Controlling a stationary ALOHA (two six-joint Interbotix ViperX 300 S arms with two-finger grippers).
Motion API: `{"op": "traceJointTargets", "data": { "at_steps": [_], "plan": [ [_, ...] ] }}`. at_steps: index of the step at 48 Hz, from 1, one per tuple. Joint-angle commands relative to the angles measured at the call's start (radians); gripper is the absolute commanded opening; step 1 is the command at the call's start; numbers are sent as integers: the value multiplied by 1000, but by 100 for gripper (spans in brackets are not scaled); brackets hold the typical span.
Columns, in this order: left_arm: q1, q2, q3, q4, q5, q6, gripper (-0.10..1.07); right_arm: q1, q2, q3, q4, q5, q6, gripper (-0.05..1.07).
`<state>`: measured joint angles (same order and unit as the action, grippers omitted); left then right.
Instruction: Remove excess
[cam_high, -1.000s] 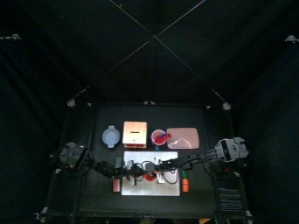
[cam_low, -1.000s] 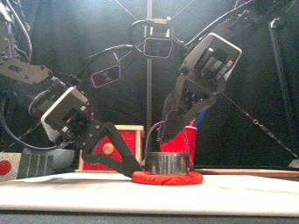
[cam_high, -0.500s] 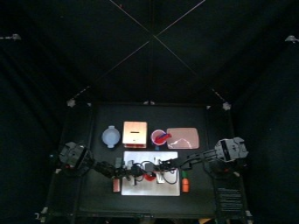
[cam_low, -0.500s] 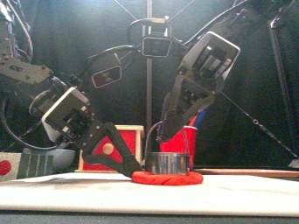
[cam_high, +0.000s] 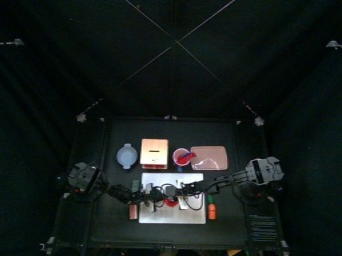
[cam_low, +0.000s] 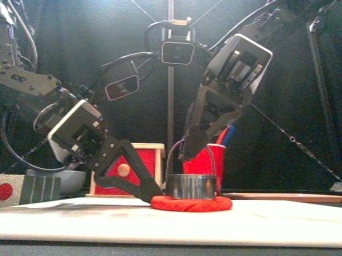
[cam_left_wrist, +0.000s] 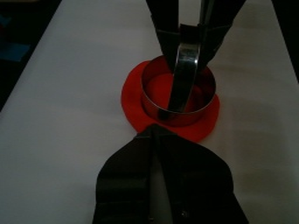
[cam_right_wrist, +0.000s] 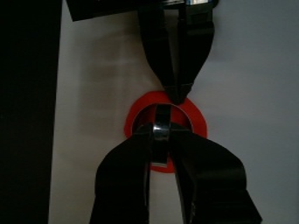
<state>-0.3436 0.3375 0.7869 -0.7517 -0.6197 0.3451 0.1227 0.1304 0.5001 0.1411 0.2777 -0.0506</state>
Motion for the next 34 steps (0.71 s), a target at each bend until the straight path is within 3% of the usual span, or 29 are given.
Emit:
{"op": "traceJointTargets", "data": {
  "at_steps": [1, 11, 21, 34],
  "plan": [
    [2, -3, -9, 0, 11, -2, 51, -3, -31, -21, -6, -2, -5, 51],
    [2, -3, -9, 0, 11, -2, 51, -5, -81, -25, -18, -2, -5, 51],
    [3, -3, -11, -2, 17, -2, 51, -37, -193, -6, -67, 9, -5, 51],
    [3, -8, -15, 0, 17, 0, 51, -95, -336, 104, -81, 18, -5, 51]
  ]
}}
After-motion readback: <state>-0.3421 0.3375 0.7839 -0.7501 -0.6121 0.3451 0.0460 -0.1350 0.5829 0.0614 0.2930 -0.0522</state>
